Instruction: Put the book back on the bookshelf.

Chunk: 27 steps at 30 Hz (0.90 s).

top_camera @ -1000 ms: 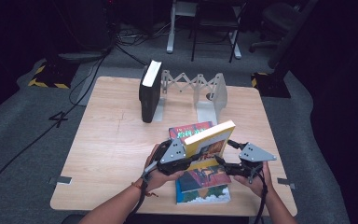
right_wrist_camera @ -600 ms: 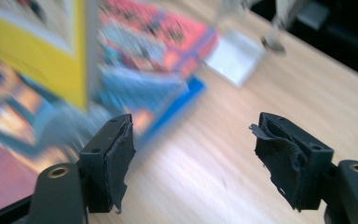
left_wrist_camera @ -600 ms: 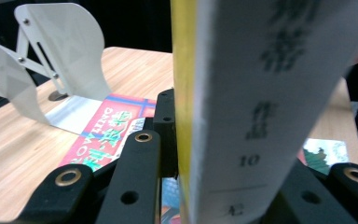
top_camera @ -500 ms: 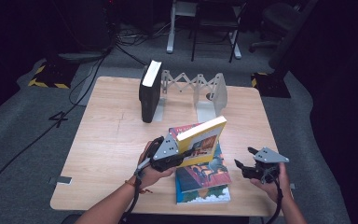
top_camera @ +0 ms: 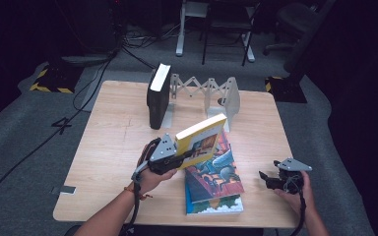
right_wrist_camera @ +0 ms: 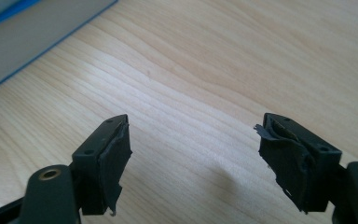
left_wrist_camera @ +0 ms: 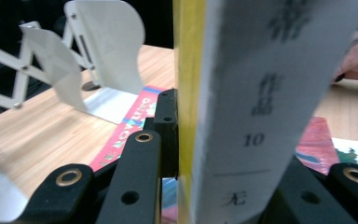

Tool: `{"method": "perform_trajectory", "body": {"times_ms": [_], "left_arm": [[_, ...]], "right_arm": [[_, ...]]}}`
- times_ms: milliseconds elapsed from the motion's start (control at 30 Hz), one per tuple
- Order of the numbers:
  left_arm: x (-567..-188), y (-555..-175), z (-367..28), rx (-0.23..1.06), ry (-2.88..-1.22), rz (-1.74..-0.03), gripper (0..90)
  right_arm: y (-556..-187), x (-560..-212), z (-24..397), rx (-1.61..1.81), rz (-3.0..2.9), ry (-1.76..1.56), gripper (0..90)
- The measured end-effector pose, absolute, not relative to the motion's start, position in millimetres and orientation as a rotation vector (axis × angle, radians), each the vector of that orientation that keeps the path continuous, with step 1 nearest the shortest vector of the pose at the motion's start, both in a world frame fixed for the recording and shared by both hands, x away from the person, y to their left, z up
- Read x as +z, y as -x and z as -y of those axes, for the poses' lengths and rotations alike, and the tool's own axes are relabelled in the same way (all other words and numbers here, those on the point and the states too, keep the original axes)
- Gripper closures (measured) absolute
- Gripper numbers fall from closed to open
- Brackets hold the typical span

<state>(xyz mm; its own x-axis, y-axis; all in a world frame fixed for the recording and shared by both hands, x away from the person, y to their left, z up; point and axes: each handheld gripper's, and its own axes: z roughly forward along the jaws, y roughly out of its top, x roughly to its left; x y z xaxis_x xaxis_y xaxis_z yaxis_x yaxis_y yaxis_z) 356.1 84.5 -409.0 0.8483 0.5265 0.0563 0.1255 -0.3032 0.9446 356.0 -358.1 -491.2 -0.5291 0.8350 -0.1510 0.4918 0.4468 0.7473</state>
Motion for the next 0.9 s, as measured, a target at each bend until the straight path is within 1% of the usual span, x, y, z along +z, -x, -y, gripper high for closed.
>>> {"method": "perform_trajectory", "body": {"times_ms": [167, 367, 633, 900], "left_arm": [[-406, -363, -98, 0.471, -1.843, -0.532, 75.2], [-401, -368, -112, 0.506, -1.811, -0.562, 75.3], [-395, -373, -126, 0.568, -1.776, -0.626, 75.3], [-398, -390, -140, 0.604, -1.737, -0.733, 75.3]], "right_arm": [[-364, -501, 363, 0.915, -2.199, -1.171, 24.3], [-366, -504, 365, 0.943, -2.182, -1.205, 22.4], [-365, -504, 366, 0.949, -2.180, -1.216, 22.5], [-366, -504, 367, 0.948, -2.183, -1.226, 21.6]]}}
